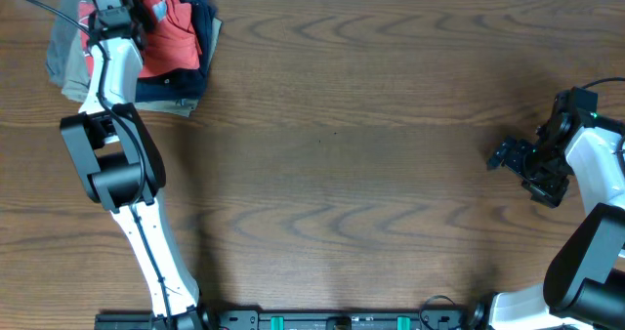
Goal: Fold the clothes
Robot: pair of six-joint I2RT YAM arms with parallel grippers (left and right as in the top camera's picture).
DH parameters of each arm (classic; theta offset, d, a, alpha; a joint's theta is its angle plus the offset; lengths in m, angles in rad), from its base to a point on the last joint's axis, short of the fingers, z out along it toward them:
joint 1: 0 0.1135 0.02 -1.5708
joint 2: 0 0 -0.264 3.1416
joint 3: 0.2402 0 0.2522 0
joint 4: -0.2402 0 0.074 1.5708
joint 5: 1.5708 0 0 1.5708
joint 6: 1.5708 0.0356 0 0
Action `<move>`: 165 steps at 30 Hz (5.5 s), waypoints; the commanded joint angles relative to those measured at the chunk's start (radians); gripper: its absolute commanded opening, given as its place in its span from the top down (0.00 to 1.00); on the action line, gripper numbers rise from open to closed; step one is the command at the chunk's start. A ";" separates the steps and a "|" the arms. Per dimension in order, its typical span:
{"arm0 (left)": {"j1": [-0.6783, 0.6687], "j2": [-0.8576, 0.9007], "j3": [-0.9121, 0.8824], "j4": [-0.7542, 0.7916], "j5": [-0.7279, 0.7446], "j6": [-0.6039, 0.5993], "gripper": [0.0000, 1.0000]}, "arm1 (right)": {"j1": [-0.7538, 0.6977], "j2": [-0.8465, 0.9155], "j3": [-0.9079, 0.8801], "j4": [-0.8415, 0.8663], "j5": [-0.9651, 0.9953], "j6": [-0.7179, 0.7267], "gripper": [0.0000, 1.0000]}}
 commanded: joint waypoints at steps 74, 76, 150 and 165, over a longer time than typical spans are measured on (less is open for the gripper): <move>-0.199 -1.476 -0.599 -1.102 0.307 -0.025 0.02 | -0.003 0.001 0.014 0.000 0.000 -0.007 0.01; -0.203 -1.585 -0.702 -1.124 0.338 -0.062 0.02 | -0.003 0.001 0.014 0.000 0.000 -0.007 0.01; -0.153 -2.404 -2.012 0.130 0.272 0.190 0.02 | -0.003 0.001 0.014 0.000 0.000 -0.007 0.01; -0.153 -2.402 -2.012 0.130 0.272 0.190 0.02 | -0.003 0.001 0.014 0.000 0.000 -0.007 0.01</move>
